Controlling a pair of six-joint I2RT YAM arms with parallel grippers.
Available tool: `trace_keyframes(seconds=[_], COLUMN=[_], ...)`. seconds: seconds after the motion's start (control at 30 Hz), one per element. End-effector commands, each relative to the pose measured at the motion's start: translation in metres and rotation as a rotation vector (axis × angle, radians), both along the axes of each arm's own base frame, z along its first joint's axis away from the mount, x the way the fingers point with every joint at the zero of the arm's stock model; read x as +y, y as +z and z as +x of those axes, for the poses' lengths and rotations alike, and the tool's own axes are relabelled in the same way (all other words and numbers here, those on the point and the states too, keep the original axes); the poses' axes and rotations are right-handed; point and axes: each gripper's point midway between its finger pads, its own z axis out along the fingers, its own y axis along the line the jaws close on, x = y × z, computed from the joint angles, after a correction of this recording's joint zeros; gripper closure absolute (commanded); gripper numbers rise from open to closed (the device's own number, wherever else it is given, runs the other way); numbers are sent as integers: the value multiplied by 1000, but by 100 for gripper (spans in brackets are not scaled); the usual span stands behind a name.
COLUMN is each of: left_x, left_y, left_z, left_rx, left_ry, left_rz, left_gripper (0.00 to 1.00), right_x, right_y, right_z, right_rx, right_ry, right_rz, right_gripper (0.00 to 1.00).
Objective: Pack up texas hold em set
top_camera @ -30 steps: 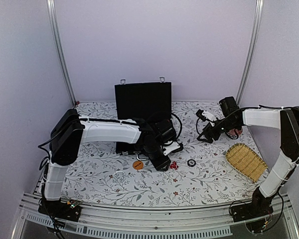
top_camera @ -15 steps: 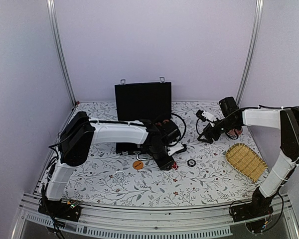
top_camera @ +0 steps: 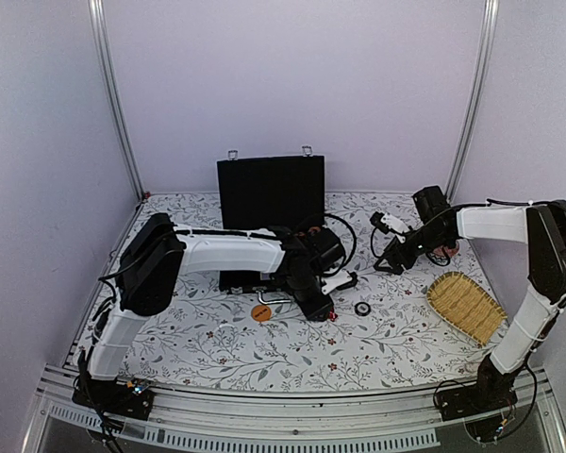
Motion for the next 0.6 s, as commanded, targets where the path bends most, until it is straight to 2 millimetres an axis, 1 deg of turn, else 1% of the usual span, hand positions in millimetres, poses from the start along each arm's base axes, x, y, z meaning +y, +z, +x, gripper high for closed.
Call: trace_keyframes(seconds=[0.0, 0.23, 0.47, 0.57], left_x=[-7, -10, -7, -7], left_y=[-5, -9, -10, -4], left_z=[-1, -1, -4, -5], left_rx=[20, 23, 31, 32], left_ry=[-1, 3, 3, 2], left_rz=[-11, -14, -3, -7], left_gripper=[70, 74, 84, 90], right_x=[1, 1, 1, 1], right_y=[2, -1, -3, -3], right_z=[5, 5, 4, 4], right_rx=[-6, 6, 10, 15], right_ry=[3, 5, 8, 9], right_rz=[-5, -10, -11, -10], right_gripper=[26, 26, 26, 26])
